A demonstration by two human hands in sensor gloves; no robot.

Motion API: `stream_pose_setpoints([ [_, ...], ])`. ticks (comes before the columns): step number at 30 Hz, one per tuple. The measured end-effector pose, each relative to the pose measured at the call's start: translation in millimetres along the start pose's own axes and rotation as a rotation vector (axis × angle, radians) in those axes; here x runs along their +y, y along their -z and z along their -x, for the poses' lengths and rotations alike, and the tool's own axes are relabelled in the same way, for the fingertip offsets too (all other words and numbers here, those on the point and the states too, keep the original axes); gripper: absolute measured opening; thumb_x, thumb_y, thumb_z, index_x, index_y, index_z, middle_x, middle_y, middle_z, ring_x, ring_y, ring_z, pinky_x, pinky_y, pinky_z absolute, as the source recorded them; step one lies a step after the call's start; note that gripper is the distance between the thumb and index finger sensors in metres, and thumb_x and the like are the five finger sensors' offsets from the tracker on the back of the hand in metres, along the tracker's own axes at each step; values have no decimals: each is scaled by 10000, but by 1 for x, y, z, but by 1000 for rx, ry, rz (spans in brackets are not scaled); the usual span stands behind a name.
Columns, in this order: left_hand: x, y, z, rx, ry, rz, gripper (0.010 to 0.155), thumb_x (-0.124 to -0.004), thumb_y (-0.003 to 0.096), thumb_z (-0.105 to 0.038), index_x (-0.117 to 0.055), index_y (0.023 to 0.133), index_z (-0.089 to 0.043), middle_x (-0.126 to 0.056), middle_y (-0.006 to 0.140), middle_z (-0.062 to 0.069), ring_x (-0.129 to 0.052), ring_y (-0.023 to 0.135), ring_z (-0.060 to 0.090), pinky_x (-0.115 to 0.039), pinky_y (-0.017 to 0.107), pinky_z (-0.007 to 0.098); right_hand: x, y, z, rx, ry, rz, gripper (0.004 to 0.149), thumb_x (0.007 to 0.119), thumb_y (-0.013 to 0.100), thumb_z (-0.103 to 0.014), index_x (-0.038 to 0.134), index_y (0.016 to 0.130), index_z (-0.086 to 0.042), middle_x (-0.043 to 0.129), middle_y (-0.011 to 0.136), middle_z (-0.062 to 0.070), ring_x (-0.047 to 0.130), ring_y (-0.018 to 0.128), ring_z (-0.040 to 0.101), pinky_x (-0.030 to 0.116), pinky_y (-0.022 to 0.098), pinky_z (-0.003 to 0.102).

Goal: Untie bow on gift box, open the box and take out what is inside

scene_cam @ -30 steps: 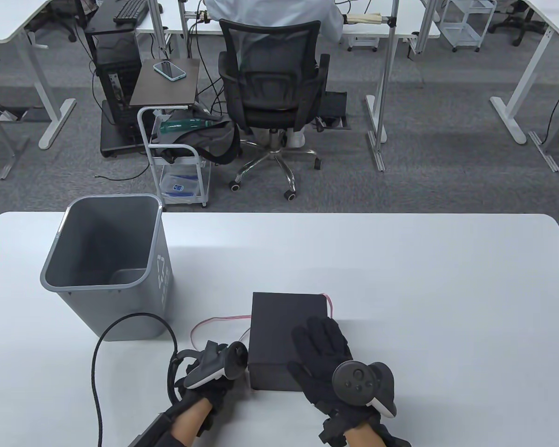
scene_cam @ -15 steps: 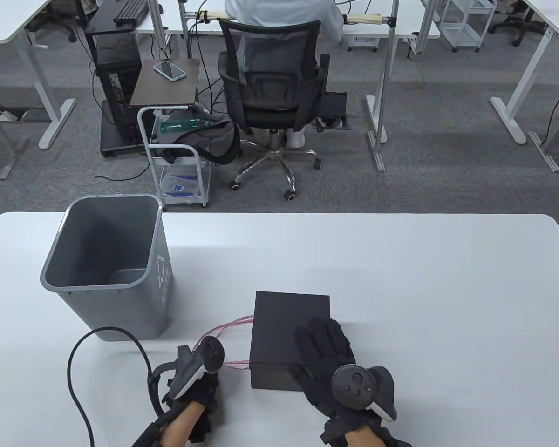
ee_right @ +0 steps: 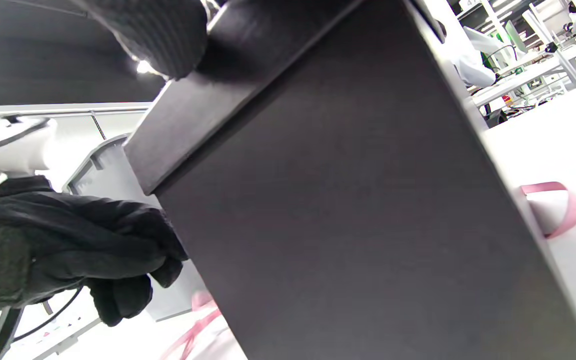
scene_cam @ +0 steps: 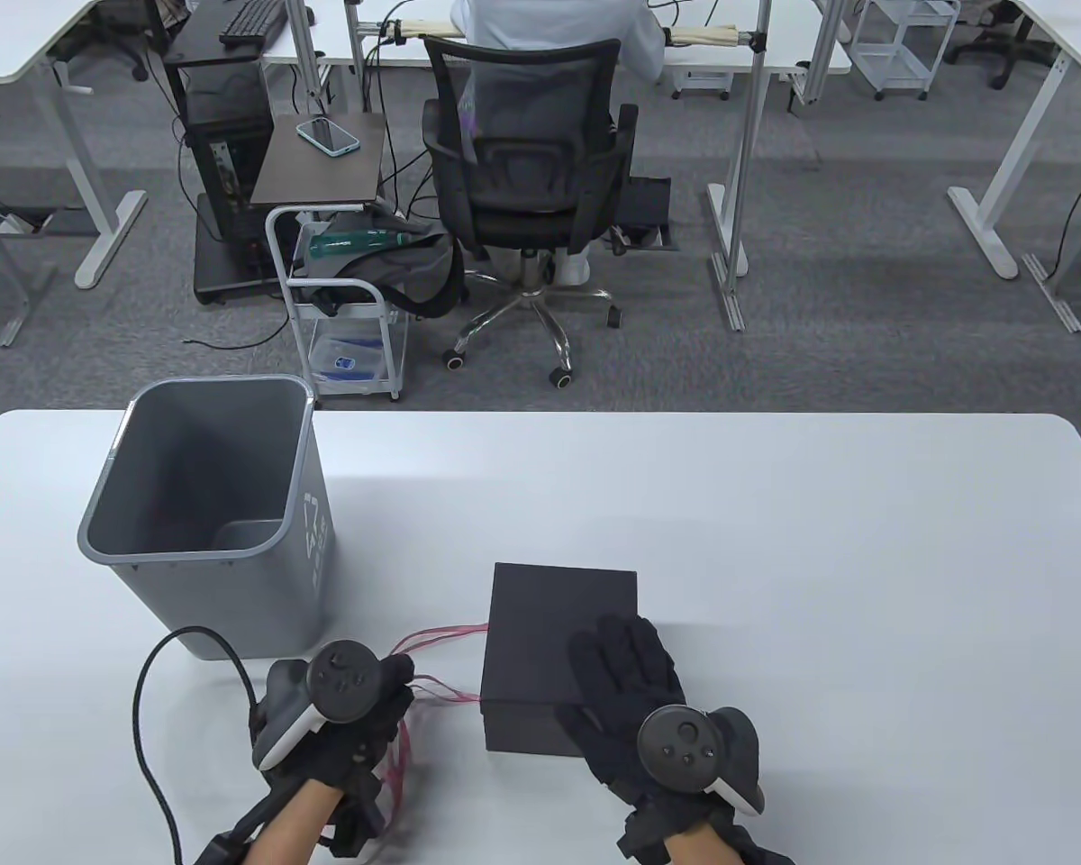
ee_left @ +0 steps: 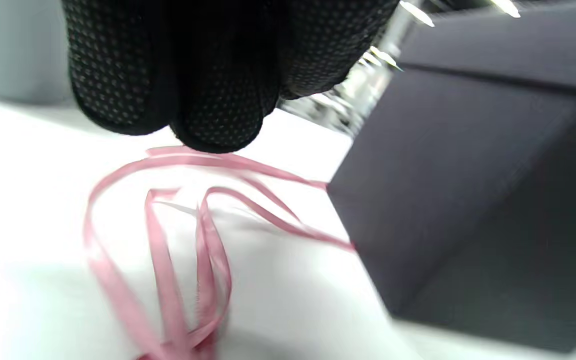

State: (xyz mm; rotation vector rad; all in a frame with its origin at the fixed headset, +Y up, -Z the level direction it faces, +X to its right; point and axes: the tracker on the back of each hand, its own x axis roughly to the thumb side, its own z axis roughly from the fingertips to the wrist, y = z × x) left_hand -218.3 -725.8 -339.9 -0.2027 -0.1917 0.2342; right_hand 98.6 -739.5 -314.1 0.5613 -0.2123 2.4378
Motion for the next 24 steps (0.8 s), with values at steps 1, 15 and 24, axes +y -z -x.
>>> stream_pose_setpoints([
  [1,-1,-2,-3,16,109,42,516,-816,590,-205,-683,1088,-195,-800,1032,162,-990,750,288,-901,556,430,0,0,1,1,6,-1,717,657,613,-533,474,1202,-168,303,1231,165,184,1085,456,315,761,615],
  [15,-42,38,6,-39,484,446,1117,-890,470,-466,10,1109,-291,45,1195,196,-231,1151,436,-507,853,537,0,1,0,1,12,-10,717,666,615,-528,473,1202,-164,299,1230,168,181,1084,455,313,762,614],
  [24,-57,75,-9,158,202,353,1183,-794,455,-658,25,1112,-113,7,1187,315,-193,1097,571,-443,829,596,-1,1,0,-1,23,-16,718,672,616,-524,472,1202,-160,299,1229,168,179,1084,453,313,762,612],
])
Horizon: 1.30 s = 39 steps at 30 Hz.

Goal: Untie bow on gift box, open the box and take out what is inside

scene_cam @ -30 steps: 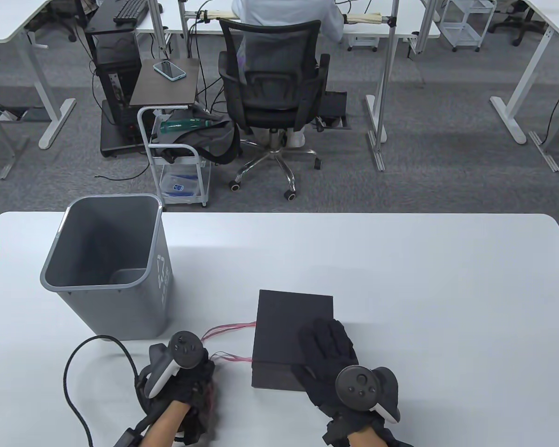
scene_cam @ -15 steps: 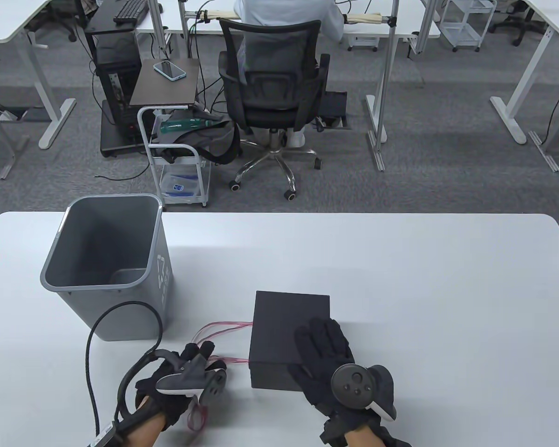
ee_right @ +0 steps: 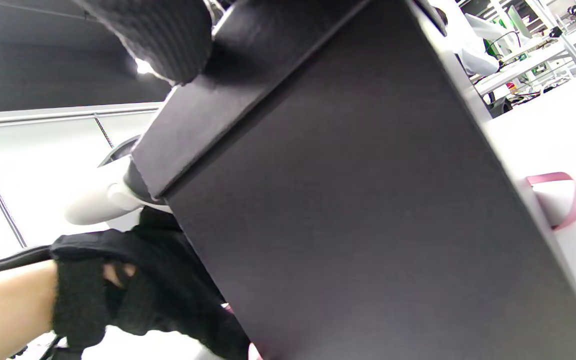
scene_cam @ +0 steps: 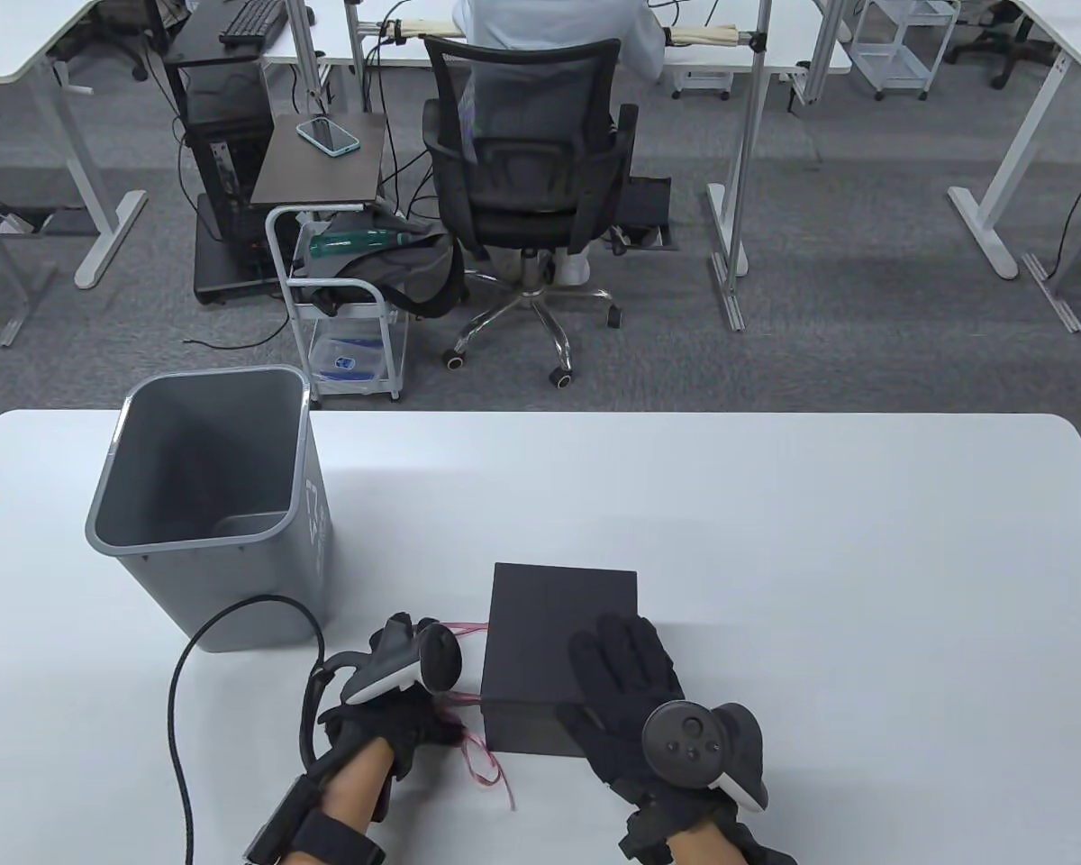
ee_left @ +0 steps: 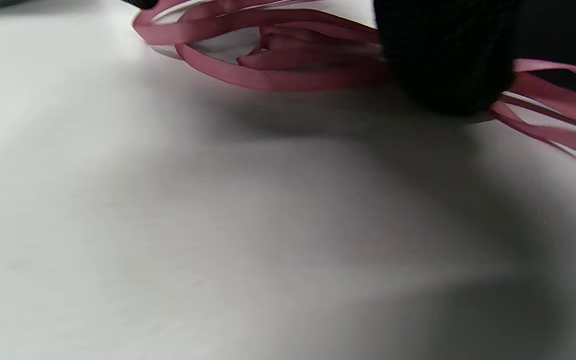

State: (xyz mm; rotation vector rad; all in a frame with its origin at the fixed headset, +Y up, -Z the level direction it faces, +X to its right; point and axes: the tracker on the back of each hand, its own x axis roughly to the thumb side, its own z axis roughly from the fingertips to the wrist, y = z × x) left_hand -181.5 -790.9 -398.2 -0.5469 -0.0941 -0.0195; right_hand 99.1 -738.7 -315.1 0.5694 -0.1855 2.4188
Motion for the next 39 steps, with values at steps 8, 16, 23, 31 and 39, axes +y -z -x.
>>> stream_pose_setpoints([
  [8,1,20,3,-15,-54,-21,1171,-774,405,-720,-43,1145,-182,-192,1280,181,-277,1142,501,-452,809,656,0,0,0,-1,3,1,716,674,617,-524,475,1200,-159,300,1230,166,179,1085,450,314,762,612],
  [16,3,6,-13,-8,61,-323,562,-817,509,-452,-730,1025,-246,-929,871,8,-948,722,262,-894,542,383,-1,-1,0,2,3,0,719,674,617,-524,473,1202,-158,302,1230,166,180,1085,450,314,761,614],
  [23,0,-7,-6,91,14,-311,385,-856,539,-368,-864,882,-193,-997,686,14,-1063,493,179,-973,354,285,-1,-1,0,2,-4,7,720,671,615,-529,471,1201,-162,302,1231,160,183,1087,448,317,761,613],
  [31,-7,-22,27,144,42,-264,400,-860,539,-356,-868,883,-151,-1023,635,24,-1088,440,179,-991,308,273,-1,-1,1,3,-2,7,720,669,614,-534,471,1201,-166,303,1233,155,185,1090,444,317,761,615],
  [39,-11,-33,72,306,5,-205,400,-862,538,-357,-870,871,-135,-1043,597,23,-1106,391,168,-1004,261,244,-1,-2,0,11,-19,14,726,671,613,-533,461,1201,-163,297,1232,159,182,1087,447,317,761,614],
])
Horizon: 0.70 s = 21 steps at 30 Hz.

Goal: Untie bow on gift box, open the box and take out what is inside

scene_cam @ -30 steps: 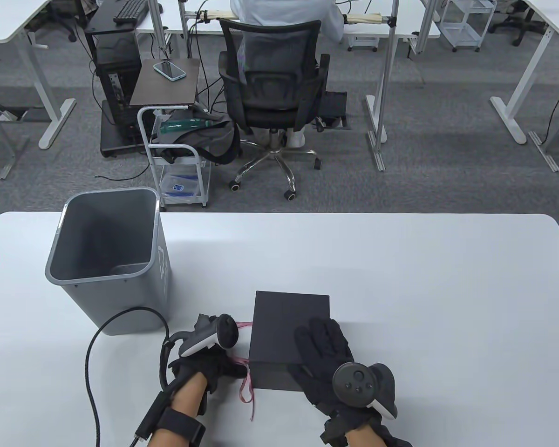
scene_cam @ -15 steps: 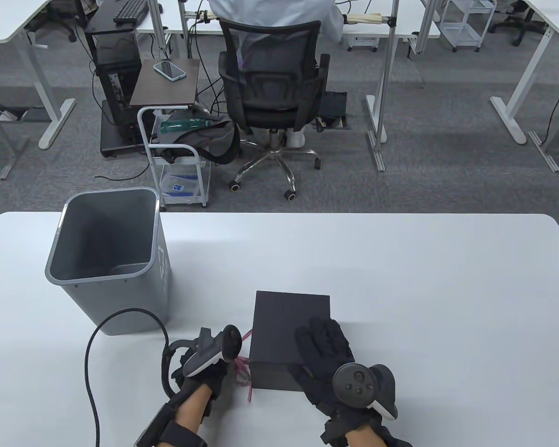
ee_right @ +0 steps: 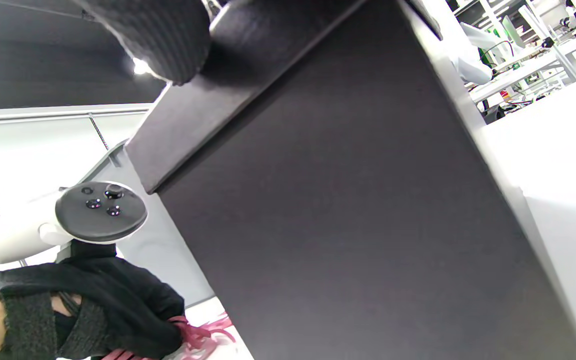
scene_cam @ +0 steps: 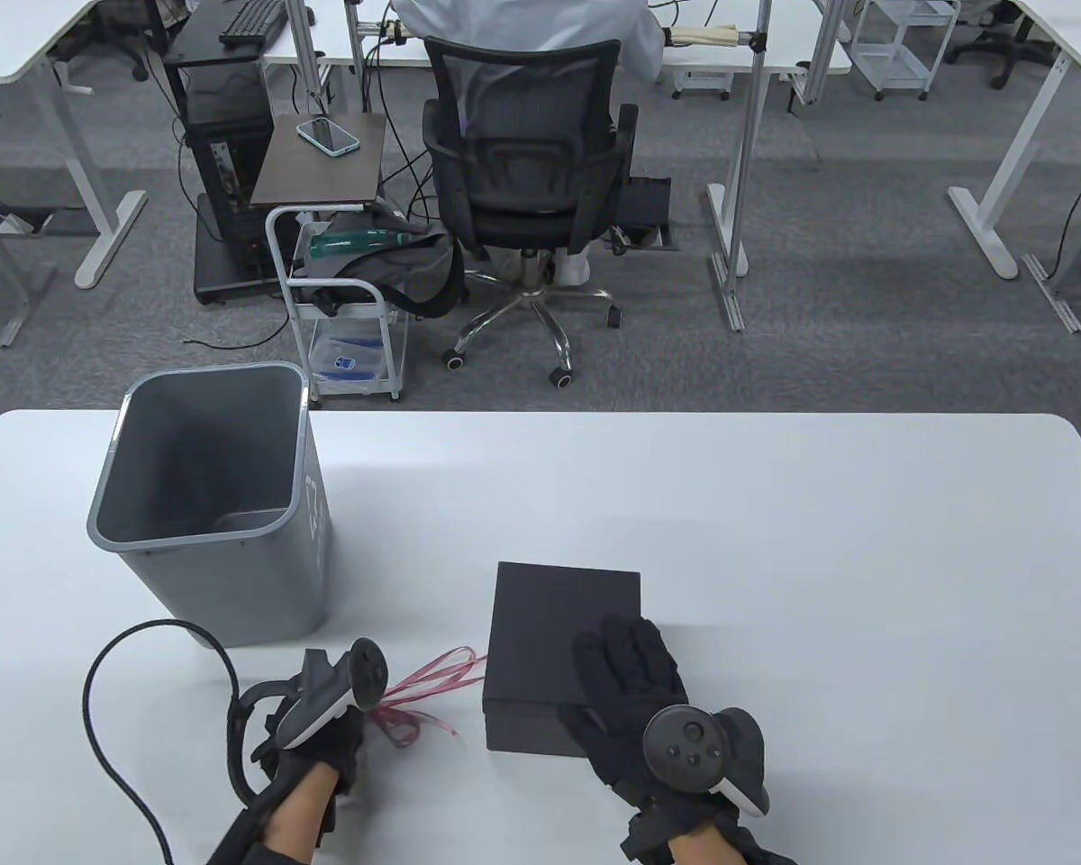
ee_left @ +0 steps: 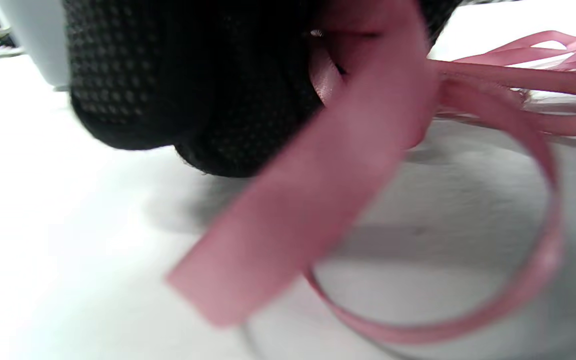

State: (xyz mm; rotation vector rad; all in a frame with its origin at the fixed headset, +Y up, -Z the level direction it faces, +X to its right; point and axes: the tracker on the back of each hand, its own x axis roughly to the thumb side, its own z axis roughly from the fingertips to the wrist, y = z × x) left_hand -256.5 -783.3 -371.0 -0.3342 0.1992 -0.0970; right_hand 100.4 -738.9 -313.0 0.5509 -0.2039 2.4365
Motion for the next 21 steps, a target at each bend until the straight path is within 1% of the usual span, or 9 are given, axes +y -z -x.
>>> stream_pose_setpoints([
  [3,-2,-1,8,99,36,23,403,-859,542,-355,-864,870,-120,-1054,587,30,-1115,375,172,-1006,244,239,0,0,0,1,3,-1,725,672,614,-532,461,1202,-163,298,1232,158,182,1088,447,317,761,614],
  [5,-1,-1,8,101,41,37,410,-859,543,-369,-865,866,-118,-1063,578,21,-1122,366,168,-1007,234,232,0,1,0,2,5,-2,724,674,613,-531,464,1201,-164,298,1232,156,182,1088,446,316,761,614],
  [6,1,-2,8,80,21,69,425,-856,544,-393,-865,869,-119,-1067,583,22,-1126,376,178,-1007,239,236,0,1,0,2,7,-3,724,676,614,-529,465,1201,-161,299,1232,160,180,1087,447,317,761,614],
  [8,8,-1,9,7,-70,170,596,-790,555,-516,-794,956,-74,-1063,655,64,-1124,432,225,-1005,278,255,0,1,0,2,9,-5,726,676,615,-529,462,1202,-159,297,1232,160,180,1087,449,316,761,615],
  [10,17,-1,12,-138,-272,254,642,-695,596,-529,-696,1040,-65,-1022,779,119,-1105,525,274,-992,340,291,0,1,-1,2,11,-8,723,675,616,-525,463,1202,-158,297,1232,160,179,1088,446,316,761,614],
  [12,27,-4,13,-155,-354,194,584,-712,616,-435,-677,1062,-60,-974,849,187,-1057,599,372,-952,402,389,0,1,0,2,15,-9,722,674,617,-524,462,1202,-158,296,1232,160,179,1088,446,316,761,614],
  [14,37,-7,12,-166,-236,138,516,-746,611,-343,-678,1073,-125,-966,877,149,-1045,632,357,-938,436,398,0,1,0,1,19,-11,722,675,616,-523,464,1202,-157,297,1232,159,178,1087,446,315,761,614],
  [16,39,-8,6,-291,-7,74,543,-776,595,-281,-621,1111,-218,-901,980,105,-1017,722,325,-914,509,407,0,2,0,1,21,-14,721,675,617,-523,463,1202,-159,296,1232,159,176,1088,445,315,761,615],
  [21,12,-13,-9,-390,550,-38,876,-861,558,-178,-235,1138,-378,-379,1258,86,-744,1048,317,-795,696,460,0,1,0,1,20,-13,720,675,617,-522,465,1201,-157,298,1232,159,178,1087,446,316,761,613],
])
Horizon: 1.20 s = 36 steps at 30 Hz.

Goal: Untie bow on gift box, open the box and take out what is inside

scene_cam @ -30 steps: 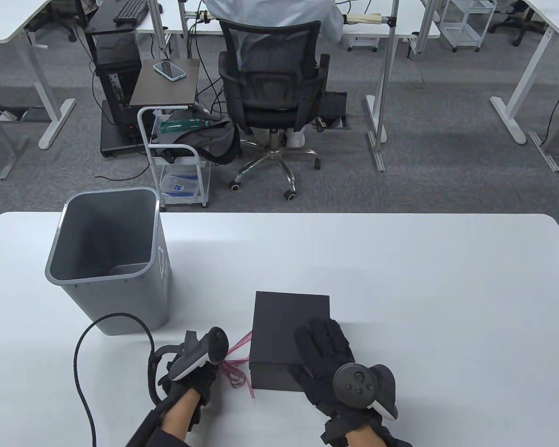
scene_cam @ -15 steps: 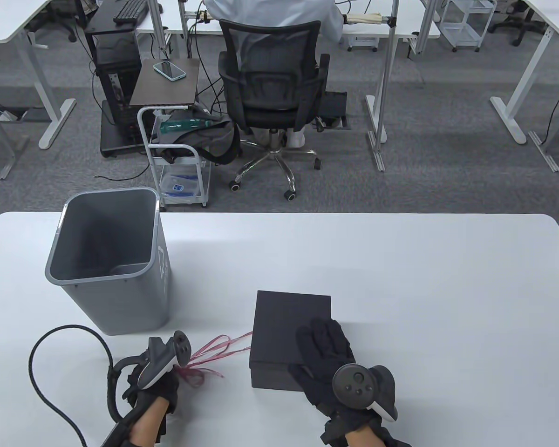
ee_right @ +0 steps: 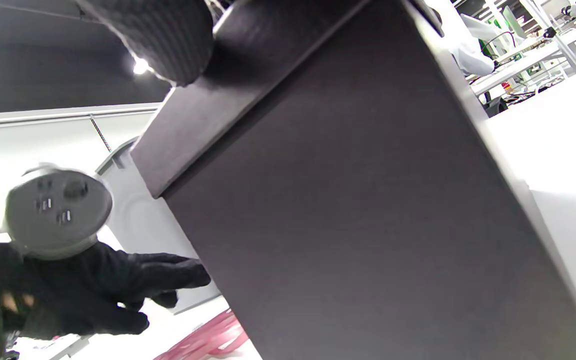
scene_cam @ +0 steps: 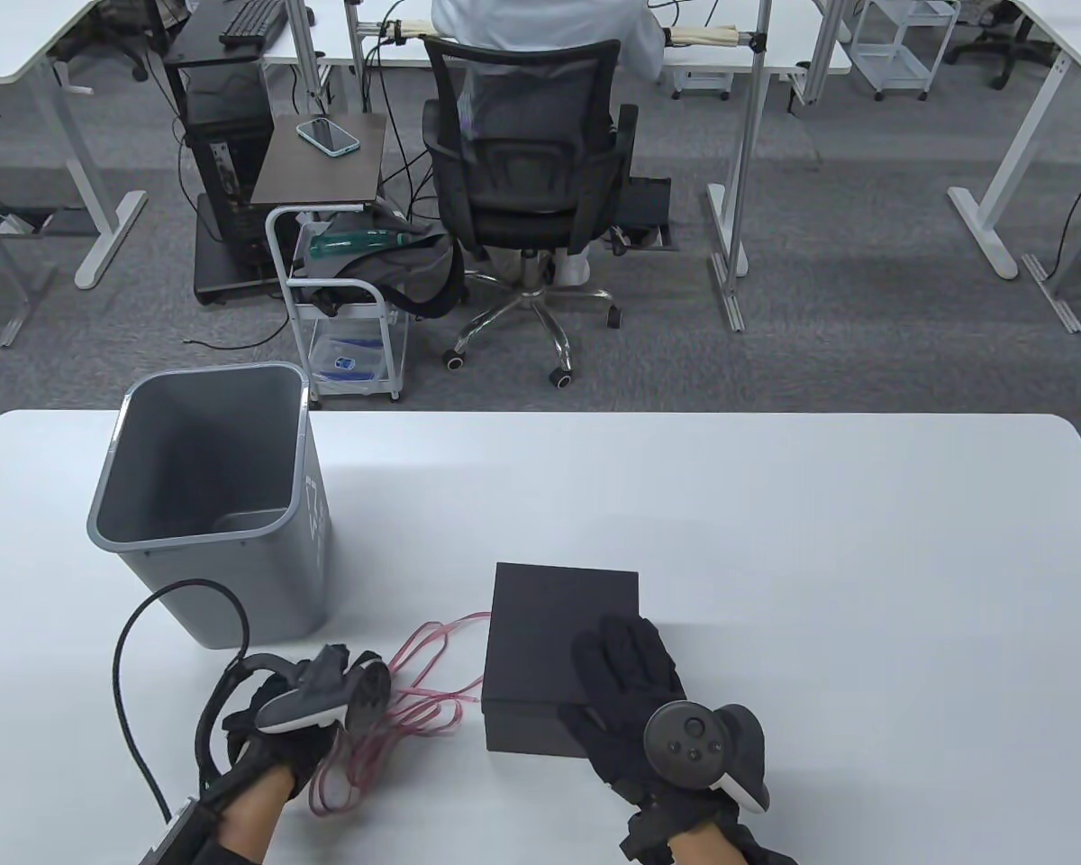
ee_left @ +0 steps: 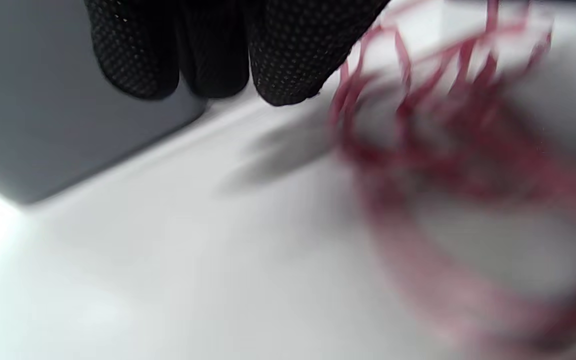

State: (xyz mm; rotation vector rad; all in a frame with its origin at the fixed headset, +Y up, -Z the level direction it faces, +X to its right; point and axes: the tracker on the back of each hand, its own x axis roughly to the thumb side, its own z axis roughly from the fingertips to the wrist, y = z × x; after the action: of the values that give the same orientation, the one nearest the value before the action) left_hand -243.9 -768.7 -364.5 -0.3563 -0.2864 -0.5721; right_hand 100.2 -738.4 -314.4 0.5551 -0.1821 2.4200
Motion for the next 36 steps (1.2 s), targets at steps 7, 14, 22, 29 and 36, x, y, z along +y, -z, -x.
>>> stream_pose_setpoints([
  [7,-7,23,-15,70,116,134,1102,-887,524,-388,42,1079,-182,-217,1255,143,-670,1090,328,-759,734,466,0,1,1,-1,6,-2,721,680,617,-520,467,1200,-154,299,1230,160,177,1086,446,316,761,613],
  [14,3,43,-17,-25,-220,263,1072,-859,529,-398,26,1096,-187,-241,1257,182,-637,1106,371,-726,752,495,0,1,1,0,10,-8,721,682,618,-517,465,1200,-152,297,1230,160,175,1086,445,315,761,612],
  [22,4,79,-35,-118,-542,268,1185,-883,459,-524,60,1090,-181,-59,1231,227,-216,1132,511,-459,828,646,-1,2,1,0,14,-14,722,686,619,-513,467,1200,-147,299,1230,162,176,1085,447,317,760,613],
  [29,10,101,-55,-226,-572,296,1200,-896,416,-596,25,1115,-276,42,1216,200,-89,1102,536,-334,799,721,-1,2,1,-1,19,-14,720,688,620,-512,471,1199,-144,302,1230,162,177,1086,445,321,760,613],
  [36,13,89,-51,-143,-600,-58,718,-863,478,-523,-560,1104,-343,-463,1234,161,-518,1094,479,-626,774,585,-1,2,2,-3,23,-15,720,690,620,-510,471,1198,-141,302,1229,162,178,1085,446,322,760,612],
])
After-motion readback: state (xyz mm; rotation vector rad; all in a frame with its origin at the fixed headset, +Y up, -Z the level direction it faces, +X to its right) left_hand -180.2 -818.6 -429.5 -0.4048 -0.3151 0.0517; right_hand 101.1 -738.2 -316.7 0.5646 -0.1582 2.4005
